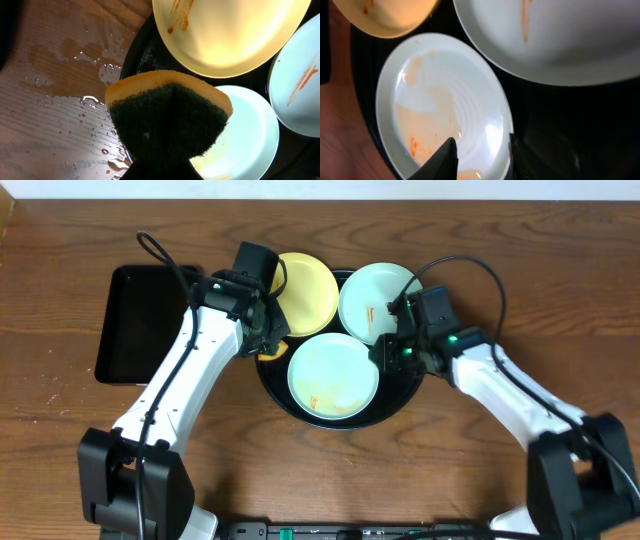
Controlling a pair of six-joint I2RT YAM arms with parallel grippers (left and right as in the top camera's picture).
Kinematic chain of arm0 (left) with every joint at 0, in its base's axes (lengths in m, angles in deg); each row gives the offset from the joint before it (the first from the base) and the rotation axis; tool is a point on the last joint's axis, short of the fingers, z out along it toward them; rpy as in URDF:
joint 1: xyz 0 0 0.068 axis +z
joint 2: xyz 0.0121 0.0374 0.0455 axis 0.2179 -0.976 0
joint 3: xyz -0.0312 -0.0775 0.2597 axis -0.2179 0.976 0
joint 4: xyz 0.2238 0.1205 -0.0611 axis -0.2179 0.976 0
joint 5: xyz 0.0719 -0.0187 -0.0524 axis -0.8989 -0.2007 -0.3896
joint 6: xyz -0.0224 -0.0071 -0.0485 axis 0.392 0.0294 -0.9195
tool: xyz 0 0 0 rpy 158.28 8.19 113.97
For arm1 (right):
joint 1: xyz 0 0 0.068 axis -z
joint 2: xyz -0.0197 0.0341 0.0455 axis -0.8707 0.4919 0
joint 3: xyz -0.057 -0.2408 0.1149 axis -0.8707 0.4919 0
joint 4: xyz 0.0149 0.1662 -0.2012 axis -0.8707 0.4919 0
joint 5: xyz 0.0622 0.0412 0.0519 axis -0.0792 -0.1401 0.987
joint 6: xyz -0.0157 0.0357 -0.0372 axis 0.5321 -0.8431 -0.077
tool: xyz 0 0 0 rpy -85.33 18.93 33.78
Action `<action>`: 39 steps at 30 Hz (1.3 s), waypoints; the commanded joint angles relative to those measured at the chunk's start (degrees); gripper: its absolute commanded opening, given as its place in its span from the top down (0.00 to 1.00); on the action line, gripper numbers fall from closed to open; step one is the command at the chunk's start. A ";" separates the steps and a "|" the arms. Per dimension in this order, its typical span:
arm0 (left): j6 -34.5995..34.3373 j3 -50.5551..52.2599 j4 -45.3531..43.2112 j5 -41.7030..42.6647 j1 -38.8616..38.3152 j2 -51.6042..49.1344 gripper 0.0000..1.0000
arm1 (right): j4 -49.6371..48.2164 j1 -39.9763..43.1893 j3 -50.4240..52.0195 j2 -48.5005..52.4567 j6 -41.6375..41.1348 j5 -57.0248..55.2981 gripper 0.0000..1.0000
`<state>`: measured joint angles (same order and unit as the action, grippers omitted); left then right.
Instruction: Clean dirty plates on tray and stack at the side
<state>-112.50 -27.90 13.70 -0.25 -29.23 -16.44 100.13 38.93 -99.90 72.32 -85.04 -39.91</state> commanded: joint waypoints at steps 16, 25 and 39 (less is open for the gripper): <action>0.52 -0.37 0.33 -0.70 0.35 -0.11 0.93 | -2.71 0.09 -2.73 10.75 -1.40 5.16 0.75; 0.52 -0.37 0.35 -0.70 0.35 -0.11 0.92 | -2.14 0.24 -2.73 10.60 -0.59 7.82 0.99; 0.52 -0.37 0.33 -0.70 0.35 -0.11 0.92 | 4.57 2.38 -2.86 -7.87 4.35 -1.51 0.99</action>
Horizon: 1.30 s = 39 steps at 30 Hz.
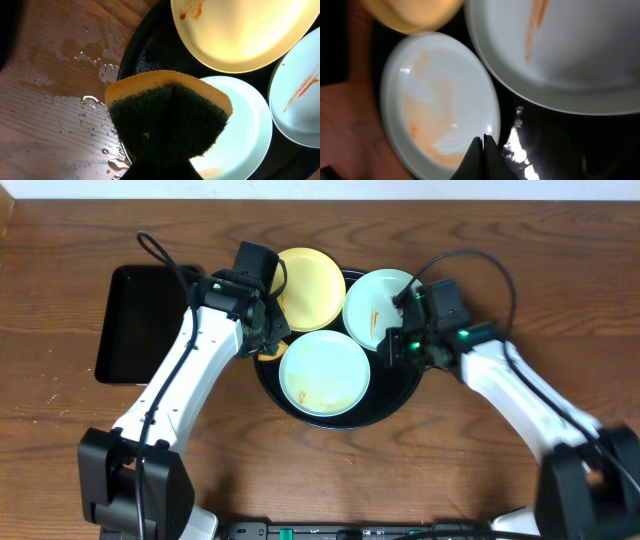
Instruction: Clean dirty plates on tray and stack at the side
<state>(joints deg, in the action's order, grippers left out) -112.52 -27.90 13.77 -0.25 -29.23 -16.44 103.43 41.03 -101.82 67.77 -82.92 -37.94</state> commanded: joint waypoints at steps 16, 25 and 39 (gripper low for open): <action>2.10 -0.37 0.04 -0.76 0.35 -0.11 0.92 | 29.92 -4.85 -26.34 9.22 8.24 -10.29 0.65; 2.69 -0.37 0.28 -2.64 2.43 -0.11 0.92 | 38.42 -9.94 -35.43 24.17 1.51 -15.15 0.78; 2.71 -0.35 0.50 -2.60 6.08 -0.11 0.92 | 37.18 -14.25 -35.39 33.05 -2.23 -25.14 0.80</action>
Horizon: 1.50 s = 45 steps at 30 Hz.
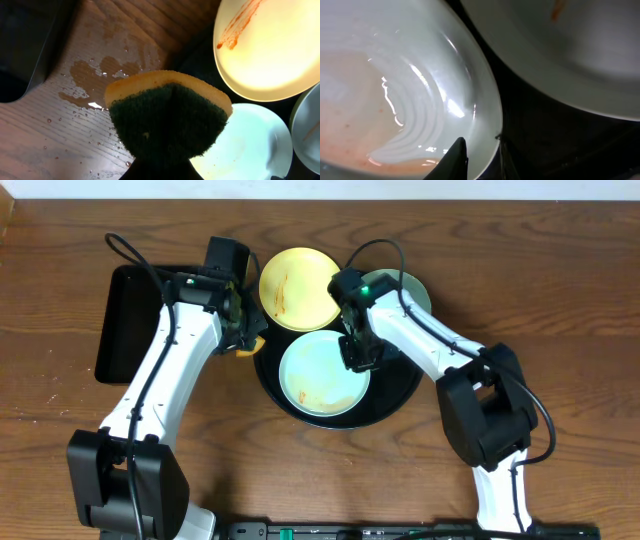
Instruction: Clean dirty plates on tray and stack at the side
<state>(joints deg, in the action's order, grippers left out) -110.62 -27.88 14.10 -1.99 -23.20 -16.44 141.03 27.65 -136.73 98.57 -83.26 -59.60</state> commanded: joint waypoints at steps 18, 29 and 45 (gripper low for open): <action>0.81 -0.37 0.13 -0.85 0.04 -0.11 0.92 | -5.66 -0.96 2.86 2.40 -3.39 -3.69 0.99; 0.81 -0.37 0.13 -0.87 0.04 -0.11 0.92 | -5.42 -0.96 2.84 -0.63 -1.70 -2.80 0.99; 0.81 -0.37 0.15 -0.85 0.04 -0.11 0.92 | -3.30 0.98 2.84 -9.84 1.95 0.39 0.99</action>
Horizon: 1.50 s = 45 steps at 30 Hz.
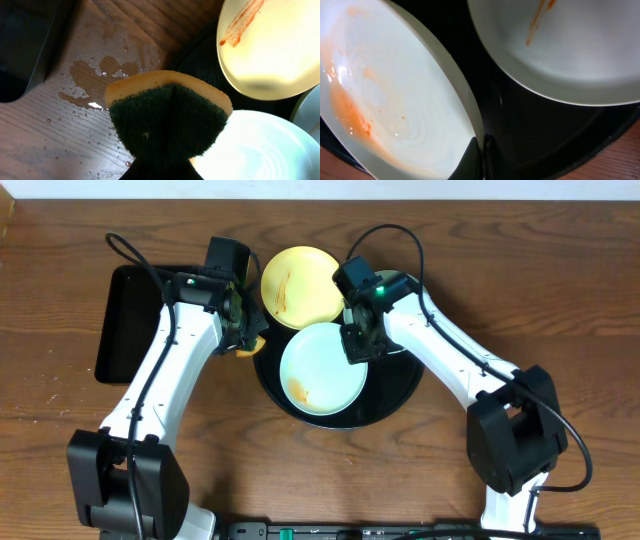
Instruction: Clean dirty plates on tray and stack at the side
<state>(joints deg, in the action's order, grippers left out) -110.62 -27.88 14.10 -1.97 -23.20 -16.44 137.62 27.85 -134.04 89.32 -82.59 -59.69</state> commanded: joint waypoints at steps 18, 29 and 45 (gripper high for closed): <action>0.81 -0.37 0.09 -0.90 0.04 -0.11 0.92 | -5.07 -0.90 0.15 -13.77 7.17 -24.72 0.99; 0.81 -0.37 0.09 -0.87 0.04 -0.11 0.92 | -5.31 -6.99 0.15 -14.16 8.68 -41.94 0.99; 0.81 -0.37 0.09 -0.87 0.04 -0.11 0.92 | -4.90 -13.00 0.15 -14.03 10.78 -47.74 0.99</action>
<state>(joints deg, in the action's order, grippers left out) -110.62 -27.88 14.10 -1.99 -23.20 -16.44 132.70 16.00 -133.73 75.46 -72.62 -105.00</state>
